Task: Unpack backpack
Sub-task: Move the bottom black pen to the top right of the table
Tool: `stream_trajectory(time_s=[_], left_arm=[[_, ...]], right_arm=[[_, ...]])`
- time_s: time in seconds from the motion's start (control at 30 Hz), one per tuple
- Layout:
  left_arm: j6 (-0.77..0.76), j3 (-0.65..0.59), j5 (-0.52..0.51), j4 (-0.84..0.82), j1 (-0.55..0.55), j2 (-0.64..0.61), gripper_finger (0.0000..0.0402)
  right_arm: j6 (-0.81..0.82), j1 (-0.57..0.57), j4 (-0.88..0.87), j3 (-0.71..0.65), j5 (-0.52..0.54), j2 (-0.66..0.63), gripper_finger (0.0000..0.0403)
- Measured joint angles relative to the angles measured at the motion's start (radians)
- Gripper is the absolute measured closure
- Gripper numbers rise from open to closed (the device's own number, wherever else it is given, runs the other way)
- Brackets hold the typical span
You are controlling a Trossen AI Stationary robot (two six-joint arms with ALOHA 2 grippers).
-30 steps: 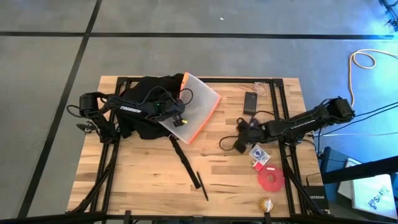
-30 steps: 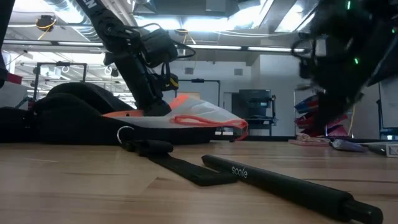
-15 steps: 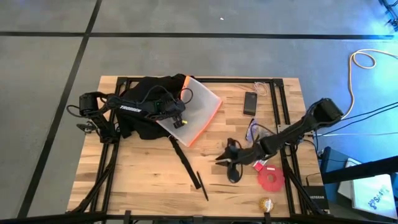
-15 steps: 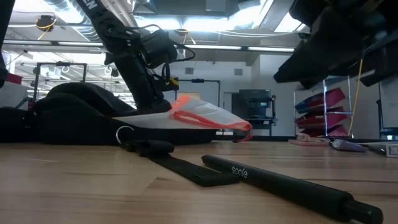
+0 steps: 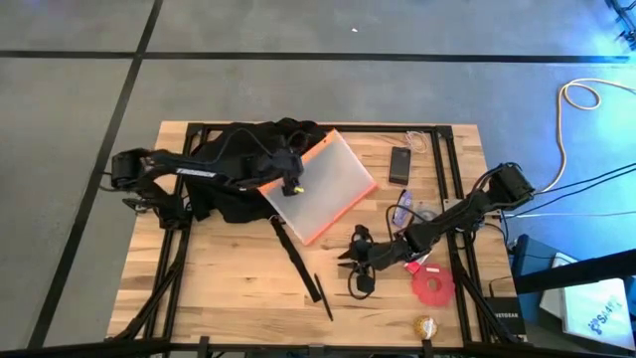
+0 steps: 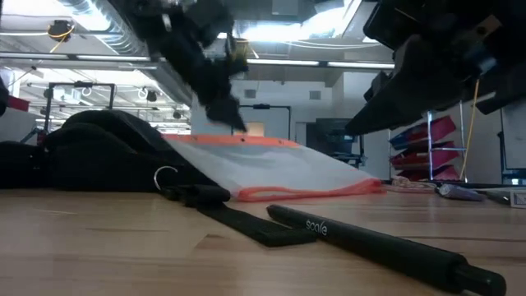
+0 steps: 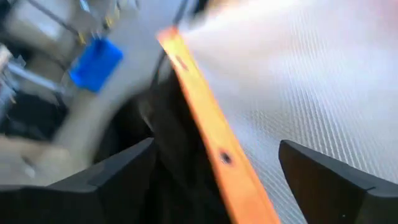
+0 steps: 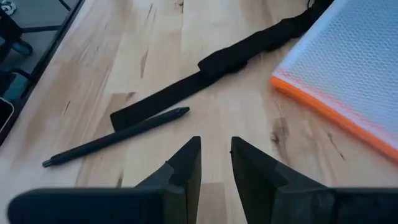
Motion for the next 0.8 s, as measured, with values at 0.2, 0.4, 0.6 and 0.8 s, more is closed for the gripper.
stream_trajectory(time_s=[0.2,0.4,0.6,0.8], left_arm=[[0.051,0.011,-0.007,-0.010,-0.023,-0.214,0.0051],[-0.105,0.007,0.329,-0.158,-0.116,-0.425,0.0049],[-0.139,-0.057,0.219,-0.236,-0.412,-0.313,0.0049],[-0.031,-0.003,0.243,-0.026,-0.594,-0.006,0.0049]], right_arm=[[0.000,0.000,-0.020,0.000,-0.001,0.000,0.0331],[-0.119,0.000,-0.012,0.003,-0.031,0.000,0.0331],[-0.243,0.000,-0.253,0.129,0.104,-0.003,0.0331],[0.026,0.001,-0.735,0.302,0.227,-0.010,0.0331]])
